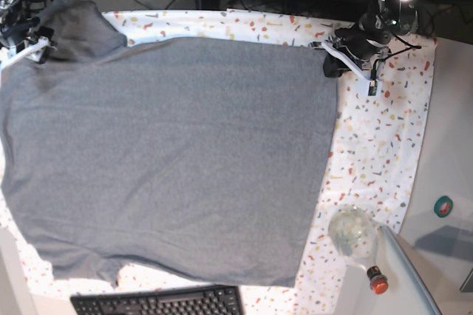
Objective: Layout the t-shirt on the table in an organized manner, then fold the t-shirt properly
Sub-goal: 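Hold the shirt edges taut with both grippers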
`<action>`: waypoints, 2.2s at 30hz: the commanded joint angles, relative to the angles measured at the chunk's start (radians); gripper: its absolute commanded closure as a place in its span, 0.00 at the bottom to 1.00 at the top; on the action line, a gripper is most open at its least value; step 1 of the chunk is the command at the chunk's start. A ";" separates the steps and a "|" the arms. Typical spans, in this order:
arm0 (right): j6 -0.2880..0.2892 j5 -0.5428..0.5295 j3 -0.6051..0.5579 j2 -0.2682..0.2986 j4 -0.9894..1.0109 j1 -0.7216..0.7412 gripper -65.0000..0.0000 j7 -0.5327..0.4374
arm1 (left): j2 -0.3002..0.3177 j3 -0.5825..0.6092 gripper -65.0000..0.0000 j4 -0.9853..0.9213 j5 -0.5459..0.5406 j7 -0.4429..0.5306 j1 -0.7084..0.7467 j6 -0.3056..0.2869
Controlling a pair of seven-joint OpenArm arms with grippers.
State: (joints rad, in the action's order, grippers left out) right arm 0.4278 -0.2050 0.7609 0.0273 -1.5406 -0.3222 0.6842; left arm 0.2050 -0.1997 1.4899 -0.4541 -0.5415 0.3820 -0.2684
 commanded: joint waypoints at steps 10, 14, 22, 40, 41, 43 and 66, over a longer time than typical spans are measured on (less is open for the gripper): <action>0.001 -0.006 0.004 0.013 -0.013 0.002 0.46 -0.014 | 0.007 -0.005 1.00 0.016 -0.012 0.018 -0.001 -0.006; 0.001 -0.006 0.004 0.013 -0.013 0.002 0.46 -0.014 | 0.007 -0.005 1.00 0.016 -0.012 0.018 -0.001 -0.006; 0.001 -0.006 0.004 0.013 -0.013 0.002 0.46 -0.014 | 0.007 -0.005 1.00 0.016 -0.012 0.018 -0.001 -0.006; 0.001 -0.006 0.004 0.013 -0.013 0.002 0.46 -0.014 | 0.007 -0.005 1.00 0.019 -0.012 0.018 -0.001 -0.006; 0.001 -0.004 0.004 0.013 -0.013 0.002 0.46 -0.014 | 0.007 -0.005 1.00 0.019 -0.012 0.018 -0.001 -0.006; 0.001 -0.004 0.004 0.013 -0.007 0.002 0.46 -0.014 | 0.007 -0.005 1.00 0.019 -0.012 0.018 -0.001 -0.006; -0.001 -0.003 0.026 0.020 -0.057 0.004 0.47 -0.007 | 0.007 -0.005 1.00 0.024 -0.012 0.018 -0.001 -0.006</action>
State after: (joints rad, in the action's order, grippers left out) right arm 0.4278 -0.2016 0.7799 0.0330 -1.5764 -0.3168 0.6861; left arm 0.2047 -0.2005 1.4948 -0.4541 -0.5415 0.3824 -0.2684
